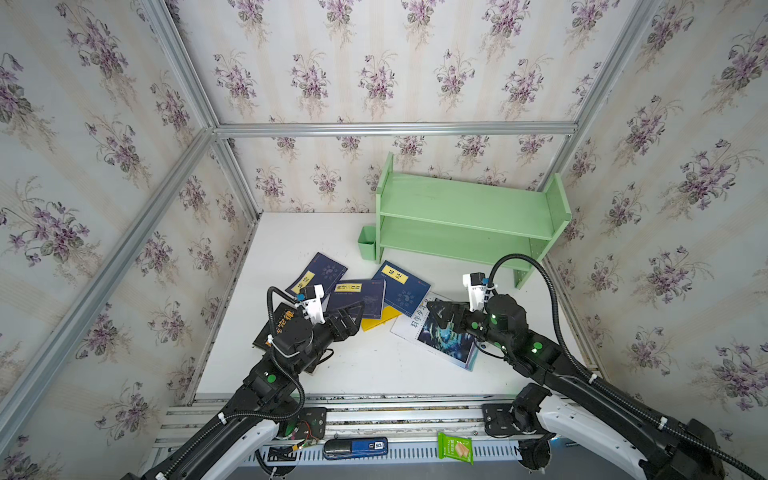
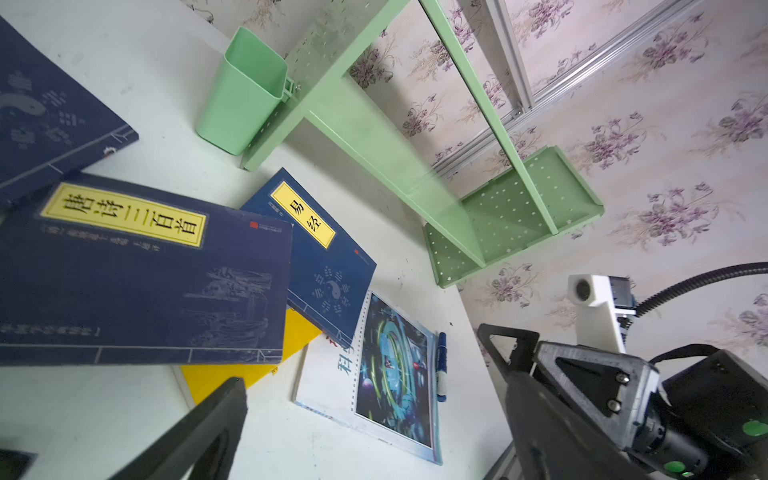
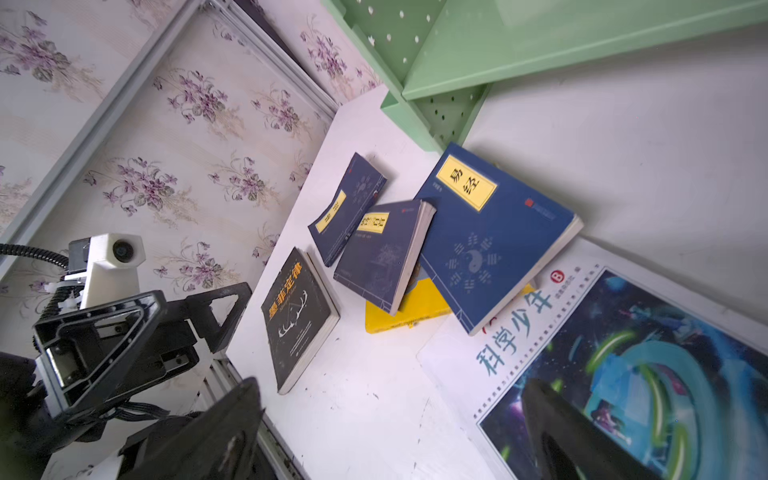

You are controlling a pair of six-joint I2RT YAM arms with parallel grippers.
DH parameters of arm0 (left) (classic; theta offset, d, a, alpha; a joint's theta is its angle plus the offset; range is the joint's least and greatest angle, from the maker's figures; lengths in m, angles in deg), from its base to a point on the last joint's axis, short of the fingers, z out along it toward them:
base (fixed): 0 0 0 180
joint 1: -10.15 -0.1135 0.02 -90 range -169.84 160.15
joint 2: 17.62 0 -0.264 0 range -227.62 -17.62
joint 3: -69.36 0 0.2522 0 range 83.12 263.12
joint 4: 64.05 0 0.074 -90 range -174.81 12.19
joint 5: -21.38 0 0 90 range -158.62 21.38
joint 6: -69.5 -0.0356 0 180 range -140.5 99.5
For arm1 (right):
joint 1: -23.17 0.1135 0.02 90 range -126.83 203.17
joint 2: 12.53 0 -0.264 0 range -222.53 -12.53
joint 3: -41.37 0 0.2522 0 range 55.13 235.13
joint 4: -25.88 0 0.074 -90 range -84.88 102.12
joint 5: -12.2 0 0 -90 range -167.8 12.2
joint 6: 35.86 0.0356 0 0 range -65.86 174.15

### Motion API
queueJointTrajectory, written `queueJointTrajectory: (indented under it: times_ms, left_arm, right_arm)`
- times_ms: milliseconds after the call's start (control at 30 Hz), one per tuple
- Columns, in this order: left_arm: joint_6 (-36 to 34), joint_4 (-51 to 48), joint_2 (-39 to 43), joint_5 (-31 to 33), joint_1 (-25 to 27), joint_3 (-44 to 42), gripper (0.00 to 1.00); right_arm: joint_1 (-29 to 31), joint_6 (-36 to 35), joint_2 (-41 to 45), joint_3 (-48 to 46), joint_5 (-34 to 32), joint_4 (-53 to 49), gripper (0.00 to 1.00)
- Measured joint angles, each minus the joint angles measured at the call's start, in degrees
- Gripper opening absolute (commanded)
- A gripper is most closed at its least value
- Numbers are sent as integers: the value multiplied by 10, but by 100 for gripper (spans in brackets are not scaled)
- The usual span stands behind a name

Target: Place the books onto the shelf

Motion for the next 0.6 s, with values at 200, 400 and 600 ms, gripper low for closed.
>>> queueJointTrajectory:
  times_ms: [200,400,600]
  left_arm:
    - [35,-10,-14,32,58,14,99]
    - [42,-10,-17,45,64,26,99]
    - [64,-14,-23,58,63,2,99]
  right_arm:
    - [67,9,-42,37,2,10,100]
    - [73,30,-26,37,-23,-7,100]
    - [49,71,10,-2,-71,-32,98]
